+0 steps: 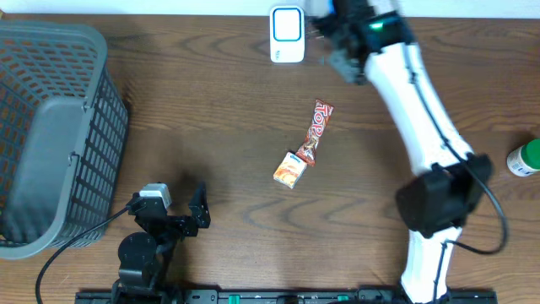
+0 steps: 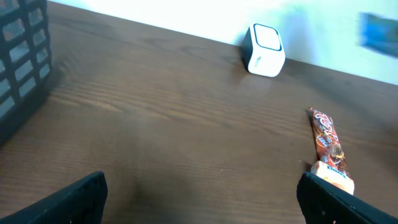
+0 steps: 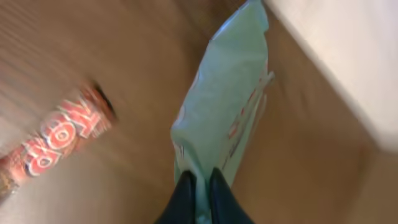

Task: Scan the item barcode
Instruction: 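Swing the held wipes pack rightward to the right table edge, then release the wipes pack and move the right gripper to the candy bar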

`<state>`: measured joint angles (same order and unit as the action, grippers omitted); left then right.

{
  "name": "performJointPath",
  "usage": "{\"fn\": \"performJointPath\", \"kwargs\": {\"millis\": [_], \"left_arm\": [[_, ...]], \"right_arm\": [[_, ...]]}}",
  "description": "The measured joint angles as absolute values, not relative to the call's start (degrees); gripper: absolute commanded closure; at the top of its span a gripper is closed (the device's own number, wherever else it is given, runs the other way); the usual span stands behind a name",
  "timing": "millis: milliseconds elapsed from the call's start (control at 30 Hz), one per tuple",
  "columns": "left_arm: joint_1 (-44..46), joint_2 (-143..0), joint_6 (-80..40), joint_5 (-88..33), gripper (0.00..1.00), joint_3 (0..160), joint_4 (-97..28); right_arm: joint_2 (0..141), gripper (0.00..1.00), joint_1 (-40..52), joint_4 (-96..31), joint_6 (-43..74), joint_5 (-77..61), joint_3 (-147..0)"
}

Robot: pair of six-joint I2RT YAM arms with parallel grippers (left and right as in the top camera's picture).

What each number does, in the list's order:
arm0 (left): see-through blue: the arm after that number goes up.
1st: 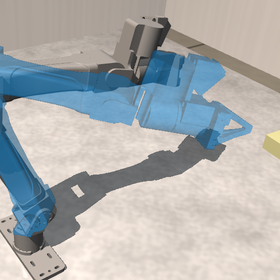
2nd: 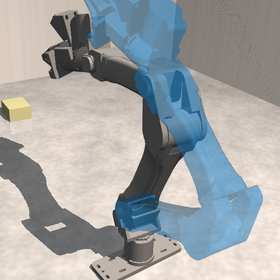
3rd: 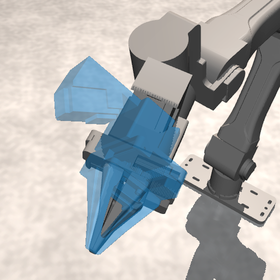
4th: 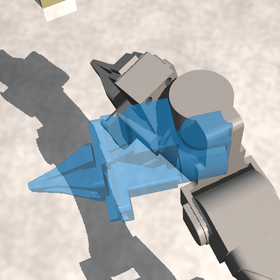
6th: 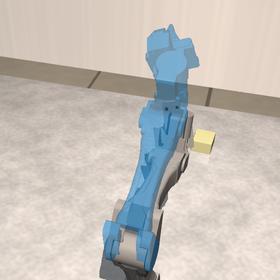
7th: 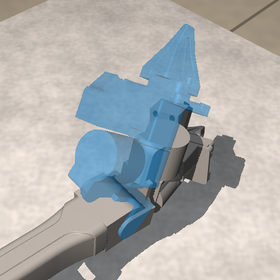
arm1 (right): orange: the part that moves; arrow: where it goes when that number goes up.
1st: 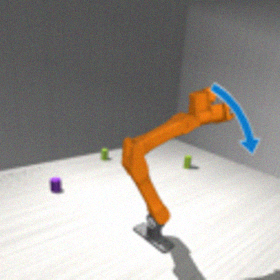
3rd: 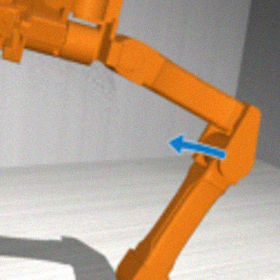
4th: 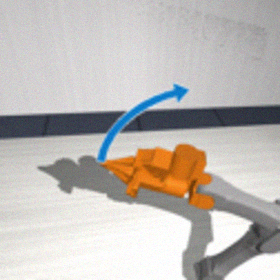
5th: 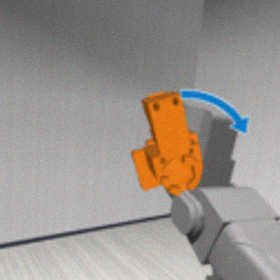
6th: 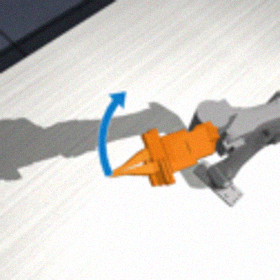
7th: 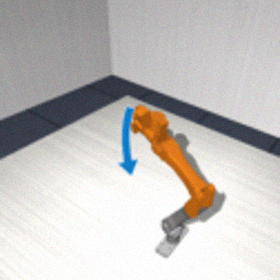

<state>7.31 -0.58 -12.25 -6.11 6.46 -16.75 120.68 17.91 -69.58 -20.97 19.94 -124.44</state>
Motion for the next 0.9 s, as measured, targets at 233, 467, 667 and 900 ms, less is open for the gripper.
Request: {"fn": "performJointPath", "kwargs": {"millis": [233, 467, 667, 900], "left_arm": [[7.33, -0.58, -12.25, -6.11, 0.02, 6.46, -16.75], [7.33, -0.60, -12.25, -6.11, 0.02, 6.46, -16.75], [7.33, -0.58, -12.25, -6.11, 0.02, 6.46, -16.75], [7.33, -0.58, -12.25, -6.11, 0.02, 6.46, -16.75]], "right_arm": [[120.14, 0.99, 5.72, -83.31, -3.88, 32.12, -122.89], [120.31, 0.99, -7.18, -81.19, 5.02, 35.70, -112.90], [120.77, 0.99, -14.52, -63.83, 7.05, 35.79, -97.45], [121.49, 0.38, -18.41, -56.93, 7.44, 35.51, -89.67]]}}
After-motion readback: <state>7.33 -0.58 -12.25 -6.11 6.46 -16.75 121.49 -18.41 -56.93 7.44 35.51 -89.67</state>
